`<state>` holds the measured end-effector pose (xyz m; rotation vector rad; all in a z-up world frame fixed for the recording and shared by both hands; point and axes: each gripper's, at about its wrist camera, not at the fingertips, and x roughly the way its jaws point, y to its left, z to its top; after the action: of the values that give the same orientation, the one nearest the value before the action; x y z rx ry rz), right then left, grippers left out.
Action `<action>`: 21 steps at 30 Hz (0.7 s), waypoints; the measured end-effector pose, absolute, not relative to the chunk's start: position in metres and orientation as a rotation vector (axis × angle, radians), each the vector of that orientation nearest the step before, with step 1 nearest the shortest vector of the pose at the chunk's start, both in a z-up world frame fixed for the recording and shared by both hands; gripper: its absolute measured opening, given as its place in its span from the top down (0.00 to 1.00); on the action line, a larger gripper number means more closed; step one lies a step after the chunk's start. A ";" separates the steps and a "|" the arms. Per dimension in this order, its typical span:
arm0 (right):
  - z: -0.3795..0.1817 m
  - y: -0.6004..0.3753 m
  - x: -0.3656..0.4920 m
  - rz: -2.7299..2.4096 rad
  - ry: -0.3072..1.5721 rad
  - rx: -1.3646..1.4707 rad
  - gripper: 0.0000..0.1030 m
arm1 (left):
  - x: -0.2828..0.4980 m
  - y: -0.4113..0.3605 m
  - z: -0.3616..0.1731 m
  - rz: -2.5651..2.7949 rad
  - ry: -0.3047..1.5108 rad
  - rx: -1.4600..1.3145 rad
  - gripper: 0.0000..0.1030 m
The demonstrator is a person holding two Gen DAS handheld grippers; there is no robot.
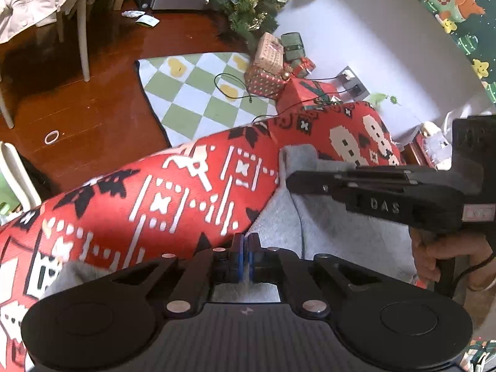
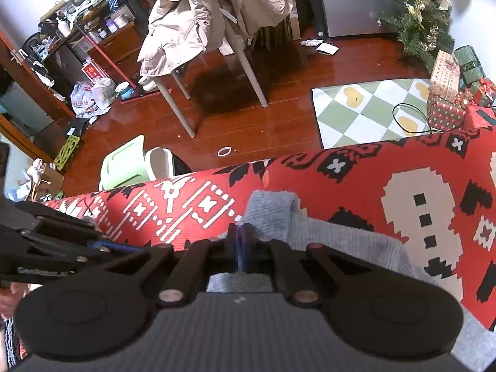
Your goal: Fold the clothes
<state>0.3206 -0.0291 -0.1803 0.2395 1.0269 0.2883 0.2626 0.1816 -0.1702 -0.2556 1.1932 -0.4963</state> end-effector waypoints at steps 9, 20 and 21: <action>-0.163 -0.020 0.306 0.296 1.010 0.236 0.94 | 0.237 0.224 -0.134 -0.271 1.063 -0.405 0.68; -0.154 0.062 0.274 0.451 1.063 0.235 0.94 | 0.192 0.301 -0.136 -0.094 1.058 -0.252 0.68; -0.154 0.070 0.272 0.464 1.063 0.235 0.94 | 0.192 0.302 -0.139 -0.109 1.061 -0.230 0.68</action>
<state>0.2724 0.0704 -0.1540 0.2351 1.0635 0.4639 0.1922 0.3023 -0.1386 -0.2299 1.0615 -0.1094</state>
